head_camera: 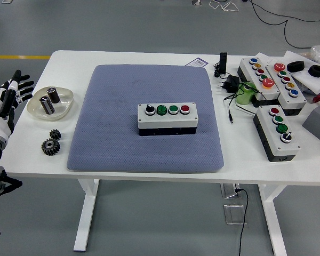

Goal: Pick up the button,place it on the desk,press the button,press the button

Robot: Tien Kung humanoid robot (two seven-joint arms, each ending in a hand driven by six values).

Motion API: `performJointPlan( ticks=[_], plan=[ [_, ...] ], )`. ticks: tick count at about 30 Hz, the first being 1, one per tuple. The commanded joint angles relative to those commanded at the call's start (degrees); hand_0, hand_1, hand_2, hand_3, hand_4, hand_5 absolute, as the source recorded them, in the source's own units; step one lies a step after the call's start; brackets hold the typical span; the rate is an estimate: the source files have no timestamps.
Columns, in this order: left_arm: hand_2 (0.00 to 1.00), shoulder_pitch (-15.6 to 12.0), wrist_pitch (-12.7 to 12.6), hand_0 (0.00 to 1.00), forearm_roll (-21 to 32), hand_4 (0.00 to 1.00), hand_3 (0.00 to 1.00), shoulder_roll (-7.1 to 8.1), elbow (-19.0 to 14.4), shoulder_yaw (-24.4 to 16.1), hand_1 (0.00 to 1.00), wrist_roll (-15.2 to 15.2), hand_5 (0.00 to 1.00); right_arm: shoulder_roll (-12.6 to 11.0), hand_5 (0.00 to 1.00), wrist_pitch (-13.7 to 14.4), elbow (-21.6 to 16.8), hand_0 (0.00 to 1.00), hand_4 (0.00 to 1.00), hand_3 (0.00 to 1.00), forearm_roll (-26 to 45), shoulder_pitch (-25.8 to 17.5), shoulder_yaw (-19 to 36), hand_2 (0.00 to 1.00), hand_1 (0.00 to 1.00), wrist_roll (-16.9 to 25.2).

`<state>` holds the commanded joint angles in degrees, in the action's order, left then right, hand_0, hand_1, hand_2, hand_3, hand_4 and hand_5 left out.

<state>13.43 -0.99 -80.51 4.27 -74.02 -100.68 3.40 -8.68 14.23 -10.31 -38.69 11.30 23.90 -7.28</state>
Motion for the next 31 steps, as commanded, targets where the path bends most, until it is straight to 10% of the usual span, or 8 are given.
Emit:
performJointPlan(
  ticks=[31],
  plan=[
    [0.718, -0.12, 0.23, 0.710, -0.17, 0.697, 0.718, 0.32, 0.23, 1.16, 0.729, -0.14, 0.839, 0.13, 0.247, 0.44, 0.00, 0.640, 0.231, 0.632, 2.37, -0.59, -1.85, 0.567, 0.532, 0.06]
  ],
)
